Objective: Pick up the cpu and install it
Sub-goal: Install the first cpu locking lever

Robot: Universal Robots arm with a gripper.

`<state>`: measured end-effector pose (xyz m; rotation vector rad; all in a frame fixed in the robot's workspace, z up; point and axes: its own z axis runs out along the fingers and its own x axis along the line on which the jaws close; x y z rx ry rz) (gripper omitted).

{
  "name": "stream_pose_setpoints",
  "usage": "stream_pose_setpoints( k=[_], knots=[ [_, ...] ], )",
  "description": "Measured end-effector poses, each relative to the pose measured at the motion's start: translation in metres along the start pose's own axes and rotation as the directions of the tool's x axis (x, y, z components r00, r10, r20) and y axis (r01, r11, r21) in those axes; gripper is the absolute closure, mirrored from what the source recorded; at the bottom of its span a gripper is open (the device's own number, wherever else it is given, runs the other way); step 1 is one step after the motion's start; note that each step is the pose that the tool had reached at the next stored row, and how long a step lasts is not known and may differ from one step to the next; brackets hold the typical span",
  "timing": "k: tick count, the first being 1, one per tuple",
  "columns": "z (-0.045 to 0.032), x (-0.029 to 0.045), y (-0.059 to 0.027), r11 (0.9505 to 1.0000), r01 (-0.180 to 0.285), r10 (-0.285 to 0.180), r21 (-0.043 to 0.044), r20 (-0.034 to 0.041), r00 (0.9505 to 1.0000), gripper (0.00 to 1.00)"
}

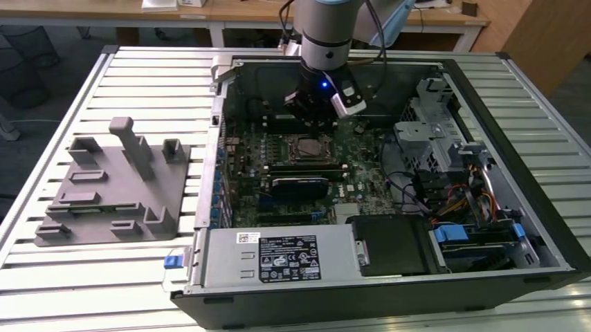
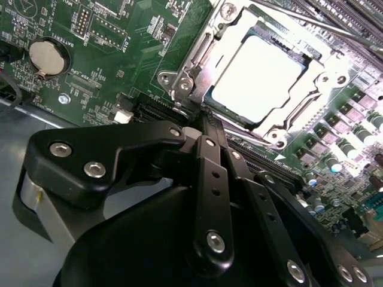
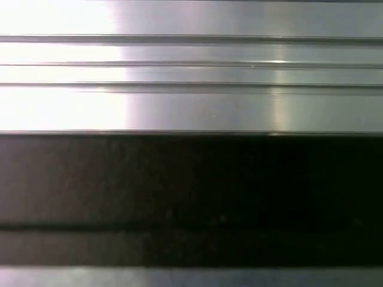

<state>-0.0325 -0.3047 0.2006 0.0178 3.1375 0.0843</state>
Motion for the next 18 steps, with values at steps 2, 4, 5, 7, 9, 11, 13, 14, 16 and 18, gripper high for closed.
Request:
stream_pose_setpoints(
  k=[2,4,5,7,9,11,13,14,16,18],
  knots=[
    [0.0008,-0.0002,0.0000,1.0000,0.000,0.000,0.0068,0.0000,1.0000,0.89],
    [0.0013,-0.0005,-0.0001,0.9999,0.000,0.000,0.0134,0.0000,1.0000,0.89],
    [0.0015,-0.0006,-0.0001,0.9999,0.000,0.000,0.0159,0.0000,1.0000,0.89],
    [0.0016,-0.0007,-0.0001,0.9998,0.000,0.000,0.0178,0.0000,1.0000,0.89],
    [0.0016,-0.0007,-0.0001,0.9998,0.000,0.000,0.0178,0.0000,1.0000,0.89],
    [0.0017,-0.0008,-0.0001,0.9998,0.000,0.000,0.0176,0.0000,1.0000,0.89],
    [0.0018,-0.0010,-0.0001,0.9998,0.000,0.000,0.0185,0.0001,1.0000,0.89],
    [0.0019,-0.0012,-0.0001,0.9998,0.000,0.000,0.0222,0.0001,1.0000,0.89],
    [0.0021,-0.0013,-0.0001,0.9994,0.000,0.000,0.0336,0.0002,1.0000,0.89],
    [0.0025,-0.0015,-0.0001,0.9990,0.000,0.000,0.0447,0.0003,1.0000,0.89]
  ],
)
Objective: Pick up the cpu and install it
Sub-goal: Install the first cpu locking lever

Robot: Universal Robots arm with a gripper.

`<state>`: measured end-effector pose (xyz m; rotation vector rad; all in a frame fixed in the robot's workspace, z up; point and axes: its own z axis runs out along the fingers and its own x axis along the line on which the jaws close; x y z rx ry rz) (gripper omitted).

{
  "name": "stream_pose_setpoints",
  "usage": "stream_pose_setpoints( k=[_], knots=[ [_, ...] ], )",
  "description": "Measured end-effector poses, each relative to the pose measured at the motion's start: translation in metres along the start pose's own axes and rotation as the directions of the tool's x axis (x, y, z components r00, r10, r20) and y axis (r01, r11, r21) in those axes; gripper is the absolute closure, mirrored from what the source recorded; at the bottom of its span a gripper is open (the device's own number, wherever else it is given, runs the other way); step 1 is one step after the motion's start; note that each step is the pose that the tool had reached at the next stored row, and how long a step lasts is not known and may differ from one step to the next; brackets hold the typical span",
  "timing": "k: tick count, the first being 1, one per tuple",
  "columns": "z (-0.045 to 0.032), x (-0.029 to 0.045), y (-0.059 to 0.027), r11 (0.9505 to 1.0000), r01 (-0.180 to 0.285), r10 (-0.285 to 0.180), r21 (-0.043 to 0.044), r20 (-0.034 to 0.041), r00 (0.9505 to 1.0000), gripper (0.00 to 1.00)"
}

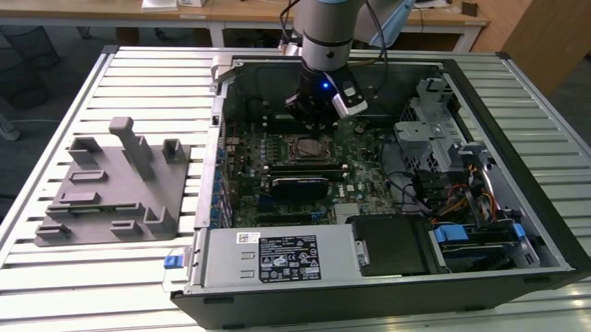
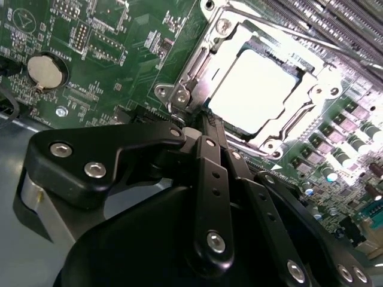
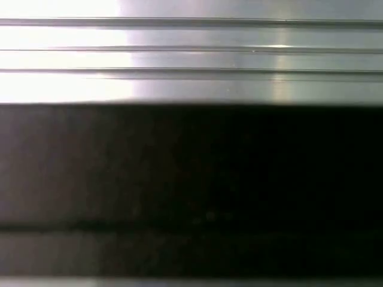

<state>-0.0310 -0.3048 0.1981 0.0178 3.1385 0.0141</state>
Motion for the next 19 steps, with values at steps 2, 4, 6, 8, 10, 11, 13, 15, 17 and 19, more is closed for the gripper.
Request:
stream_pose_setpoints(
  k=[2,4,6,8,10,11,13,15,17,19],
  knots=[
    [0.0003,-0.0002,0.0001,1.0000,0.000,0.000,0.0087,0.0000,1.0000,0.89],
    [0.0006,-0.0003,0.0000,0.9999,0.000,0.000,0.0115,-0.0001,1.0000,0.89],
    [0.0012,-0.0006,0.0000,0.9999,0.000,0.000,0.0133,-0.0003,1.0000,0.89],
    [0.0014,-0.0009,0.0001,0.9999,0.000,0.000,0.0133,-0.0005,1.0000,0.89],
    [0.0016,-0.0010,0.0001,1.0000,0.000,0.000,0.0068,-0.0007,1.0000,0.89],
    [0.0017,-0.0011,0.0002,1.0000,0.000,0.000,0.0004,-0.0007,1.0000,0.89],
    [0.0018,-0.0011,0.0003,0.9998,0.000,0.000,-0.0181,-0.0014,1.0000,0.89],
    [0.0016,-0.0011,0.0001,0.9994,0.000,0.000,-0.0354,-0.0027,1.0000,0.89],
    [0.0018,-0.0011,0.0003,0.9985,0.000,0.000,-0.0544,-0.0034,1.0000,0.89],
    [0.0026,-0.0014,0.0007,0.9970,0.000,-0.001,-0.0773,-0.0036,1.0000,0.89]
  ],
)
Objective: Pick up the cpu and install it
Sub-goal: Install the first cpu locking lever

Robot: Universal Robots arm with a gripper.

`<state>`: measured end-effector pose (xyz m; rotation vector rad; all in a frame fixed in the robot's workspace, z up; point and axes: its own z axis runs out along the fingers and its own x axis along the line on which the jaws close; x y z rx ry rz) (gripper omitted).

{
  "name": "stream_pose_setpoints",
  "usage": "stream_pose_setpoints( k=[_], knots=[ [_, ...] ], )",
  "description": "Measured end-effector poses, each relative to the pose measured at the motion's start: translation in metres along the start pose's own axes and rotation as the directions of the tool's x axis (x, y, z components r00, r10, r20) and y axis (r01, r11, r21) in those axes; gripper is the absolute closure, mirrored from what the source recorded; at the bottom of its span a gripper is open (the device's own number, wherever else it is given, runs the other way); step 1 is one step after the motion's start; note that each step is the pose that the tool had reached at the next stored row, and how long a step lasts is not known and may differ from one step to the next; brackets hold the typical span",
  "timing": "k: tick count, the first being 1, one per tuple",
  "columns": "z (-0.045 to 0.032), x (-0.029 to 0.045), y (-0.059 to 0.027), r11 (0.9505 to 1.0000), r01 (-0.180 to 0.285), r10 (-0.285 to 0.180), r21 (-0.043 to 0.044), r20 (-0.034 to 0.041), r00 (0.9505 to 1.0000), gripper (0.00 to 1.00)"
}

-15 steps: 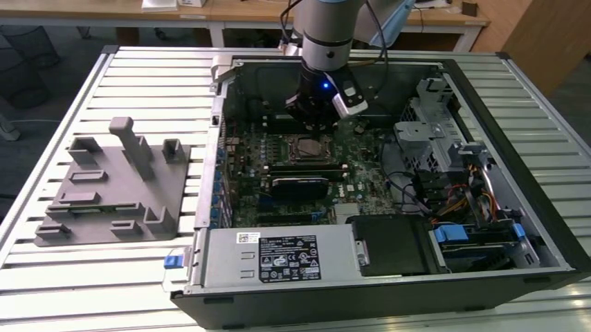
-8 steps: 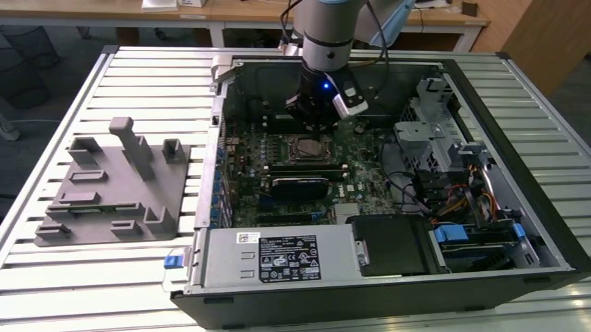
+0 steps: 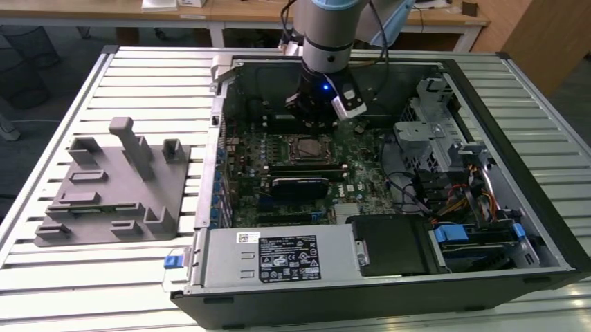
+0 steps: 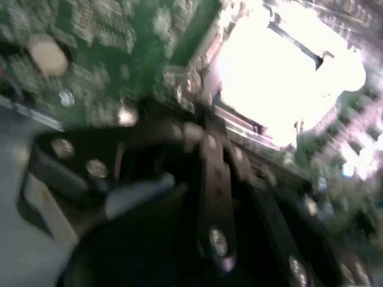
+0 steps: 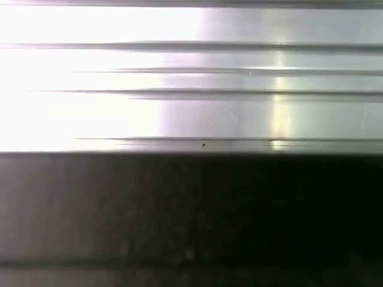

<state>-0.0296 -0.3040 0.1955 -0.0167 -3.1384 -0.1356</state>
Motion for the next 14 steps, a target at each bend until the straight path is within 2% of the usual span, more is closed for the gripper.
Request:
stream_pose_setpoints(
  k=[1,3,9,14],
  knots=[
    [-0.0003,0.0001,-0.0002,1.0000,0.000,0.000,-0.0078,-0.0012,1.0000,0.89],
    [-0.0013,0.0001,-0.0001,0.9999,0.000,0.000,-0.0162,-0.0027,1.0000,0.89],
    [-0.0117,0.0002,0.0007,0.9999,0.000,0.000,-0.0167,-0.0034,1.0000,0.89],
    [-0.0123,0.0002,-0.0017,0.9999,0.000,-0.001,-0.0165,-0.0034,1.0000,0.89]
  ],
)
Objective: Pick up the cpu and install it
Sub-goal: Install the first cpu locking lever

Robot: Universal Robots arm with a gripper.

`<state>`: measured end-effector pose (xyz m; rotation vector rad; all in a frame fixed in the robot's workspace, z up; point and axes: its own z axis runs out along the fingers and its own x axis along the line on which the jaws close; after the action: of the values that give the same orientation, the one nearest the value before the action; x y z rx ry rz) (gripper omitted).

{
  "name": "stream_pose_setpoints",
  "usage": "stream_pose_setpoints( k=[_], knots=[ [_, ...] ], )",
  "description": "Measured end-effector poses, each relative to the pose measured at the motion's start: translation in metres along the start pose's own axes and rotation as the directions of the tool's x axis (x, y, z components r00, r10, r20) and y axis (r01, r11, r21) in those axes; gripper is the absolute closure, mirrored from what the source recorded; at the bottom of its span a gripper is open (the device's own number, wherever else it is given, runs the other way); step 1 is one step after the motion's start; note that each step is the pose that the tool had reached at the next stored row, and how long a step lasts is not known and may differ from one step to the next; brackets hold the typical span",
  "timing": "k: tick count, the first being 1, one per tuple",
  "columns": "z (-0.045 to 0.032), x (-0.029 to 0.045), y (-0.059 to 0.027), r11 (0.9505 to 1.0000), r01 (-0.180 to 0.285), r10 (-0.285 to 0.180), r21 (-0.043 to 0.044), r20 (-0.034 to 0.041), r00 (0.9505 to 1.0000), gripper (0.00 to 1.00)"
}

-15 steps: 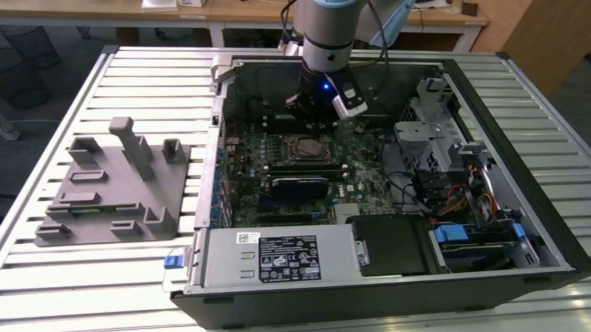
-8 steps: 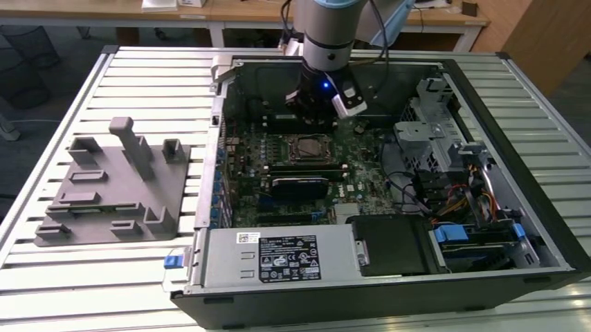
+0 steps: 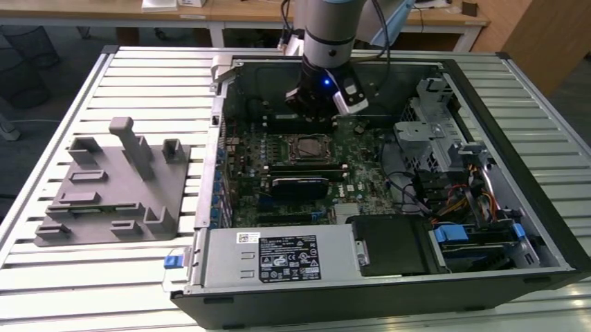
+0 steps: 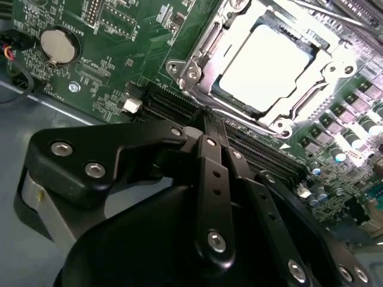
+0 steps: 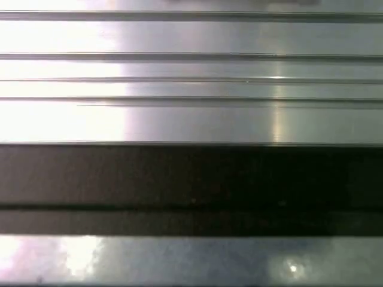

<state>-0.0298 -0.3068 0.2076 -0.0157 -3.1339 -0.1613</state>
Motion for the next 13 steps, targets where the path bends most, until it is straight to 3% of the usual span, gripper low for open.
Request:
stream_pose_setpoints(
  k=[13],
  knots=[
    [-0.0006,-0.0007,-0.0064,1.0000,0.000,0.000,0.0001,0.0000,1.0000,0.89]
  ],
)
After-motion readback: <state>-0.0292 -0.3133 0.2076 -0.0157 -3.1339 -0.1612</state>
